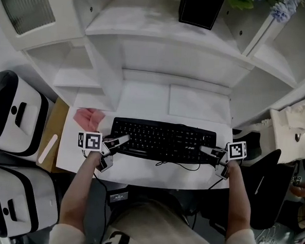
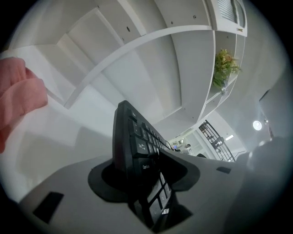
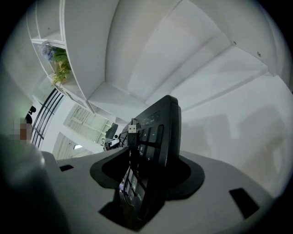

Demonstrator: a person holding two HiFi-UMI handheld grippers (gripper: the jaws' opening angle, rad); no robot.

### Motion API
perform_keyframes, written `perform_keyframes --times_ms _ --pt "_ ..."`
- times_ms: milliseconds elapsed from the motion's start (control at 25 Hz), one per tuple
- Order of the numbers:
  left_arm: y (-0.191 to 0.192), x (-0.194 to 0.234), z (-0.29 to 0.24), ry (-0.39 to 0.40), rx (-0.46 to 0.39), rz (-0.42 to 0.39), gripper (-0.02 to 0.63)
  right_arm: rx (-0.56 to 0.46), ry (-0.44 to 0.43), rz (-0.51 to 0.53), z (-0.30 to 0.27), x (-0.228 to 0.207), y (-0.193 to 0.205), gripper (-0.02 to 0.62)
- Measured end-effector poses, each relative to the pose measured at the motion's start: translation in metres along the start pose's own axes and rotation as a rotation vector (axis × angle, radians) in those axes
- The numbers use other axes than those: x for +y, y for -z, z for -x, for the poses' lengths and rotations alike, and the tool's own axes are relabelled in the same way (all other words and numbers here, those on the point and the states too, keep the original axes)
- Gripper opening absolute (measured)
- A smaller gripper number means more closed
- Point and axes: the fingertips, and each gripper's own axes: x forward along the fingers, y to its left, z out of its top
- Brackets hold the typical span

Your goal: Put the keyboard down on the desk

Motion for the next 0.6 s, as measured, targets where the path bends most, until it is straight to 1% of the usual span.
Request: perform_keyframes --times_ms 200,360,520,600 --pt "-0.001 -0.011 0.009 -0.035 -0.007 -0.018 0.208 0.02 -0.013 0.006 -0.002 0.003 0.0 0.247" --pt "0.006 -0.006 0.006 -0.062 -0.015 -0.012 0.213 0.022 0.007 -0.033 -0.003 -0.011 0.001 0.252" --pt "0.007 0.004 -0.001 -0.078 -0.006 0.01 0.215 0.066 -0.002 -0.029 -0.009 -0.023 -0.005 0.255" --pt "0.008 0.006 0.001 -0.093 0.002 0.011 0.218 0.094 0.015 -0.034 -0.013 -0.028 -0.005 0.256"
